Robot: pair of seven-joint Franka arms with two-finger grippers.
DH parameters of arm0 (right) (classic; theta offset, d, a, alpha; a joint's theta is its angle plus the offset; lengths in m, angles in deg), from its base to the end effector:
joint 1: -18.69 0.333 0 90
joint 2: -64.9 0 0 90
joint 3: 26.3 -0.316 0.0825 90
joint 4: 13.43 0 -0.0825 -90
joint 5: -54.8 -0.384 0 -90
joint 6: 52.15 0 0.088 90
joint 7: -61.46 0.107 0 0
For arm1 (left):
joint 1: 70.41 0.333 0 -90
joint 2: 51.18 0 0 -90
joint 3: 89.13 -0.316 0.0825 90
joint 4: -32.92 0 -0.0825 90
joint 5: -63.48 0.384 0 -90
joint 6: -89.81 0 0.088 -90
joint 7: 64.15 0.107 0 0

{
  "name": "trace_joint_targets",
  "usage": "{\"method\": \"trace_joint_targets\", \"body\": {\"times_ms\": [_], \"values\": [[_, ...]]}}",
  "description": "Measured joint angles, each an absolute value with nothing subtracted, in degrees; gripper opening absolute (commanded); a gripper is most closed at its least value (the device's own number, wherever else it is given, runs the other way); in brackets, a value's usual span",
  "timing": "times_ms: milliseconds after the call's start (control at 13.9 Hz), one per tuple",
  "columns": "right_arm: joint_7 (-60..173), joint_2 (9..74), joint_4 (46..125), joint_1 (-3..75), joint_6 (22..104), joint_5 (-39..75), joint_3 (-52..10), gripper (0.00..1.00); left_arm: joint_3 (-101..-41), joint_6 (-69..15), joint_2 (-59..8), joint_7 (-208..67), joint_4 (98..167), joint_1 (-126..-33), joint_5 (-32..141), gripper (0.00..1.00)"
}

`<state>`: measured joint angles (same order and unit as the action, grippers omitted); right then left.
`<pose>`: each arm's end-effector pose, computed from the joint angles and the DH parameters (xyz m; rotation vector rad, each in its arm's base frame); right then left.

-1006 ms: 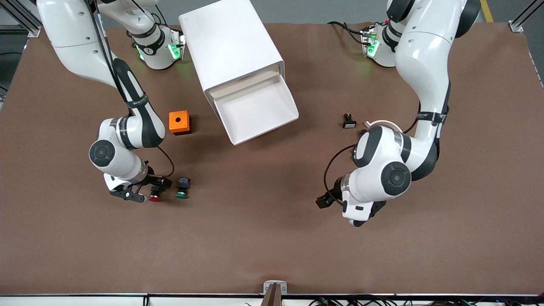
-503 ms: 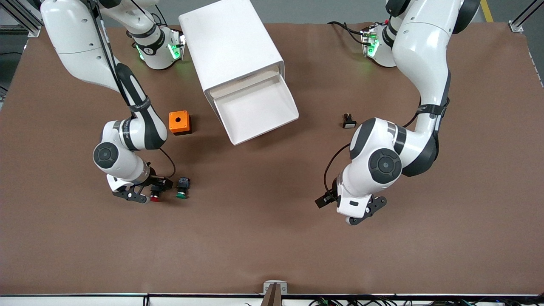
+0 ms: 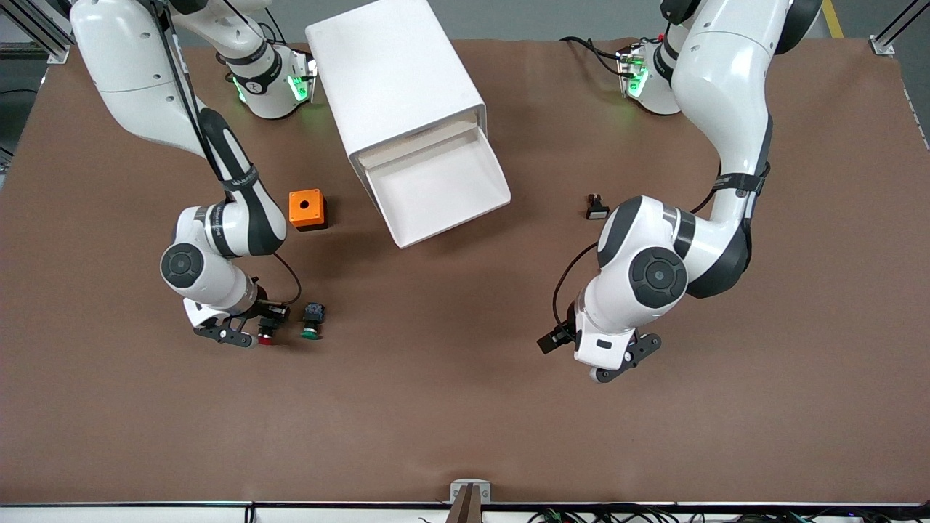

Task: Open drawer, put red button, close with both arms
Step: 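Grasp the red mushroom button with the right gripper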

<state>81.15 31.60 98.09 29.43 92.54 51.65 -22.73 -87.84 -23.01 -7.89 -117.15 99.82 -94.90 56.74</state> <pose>0.6141 0.0778 0.1789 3.1140 -0.3964 0.0000 0.6819 -0.3323 0.3491 2.9121 0.7821 -0.0658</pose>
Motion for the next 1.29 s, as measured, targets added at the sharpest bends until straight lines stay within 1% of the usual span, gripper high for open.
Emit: {"method": "trace_joint_targets", "body": {"times_ms": [144,215,575,934,1293], "values": [[81.2,31.6,98.1,29.4,92.5,51.7,-22.7,0.05,-87.8,-23.0,-7.9,-117.2,99.9,-95.0,56.7,0.99],[81.2,31.6,98.1,29.4,92.5,51.7,-22.7,0.03,-87.8,-23.0,-7.9,-117.2,99.9,-95.0,56.7,0.99],[81.2,31.6,97.7,29.4,91.8,51.7,-22.6,0.02,-87.8,-23.0,-7.9,-117.2,100.1,-95.0,56.7,0.99],[81.2,32.2,93.9,29.4,84.7,51.6,-22.4,0.01,-87.8,-23.0,-7.9,-117.2,100.3,-95.0,56.7,0.99],[82.5,36.2,92.5,29.4,77.5,51.6,-22.2,0.01,-87.8,-23.0,-7.9,-117.2,100.4,-94.9,56.7,0.99]]}}
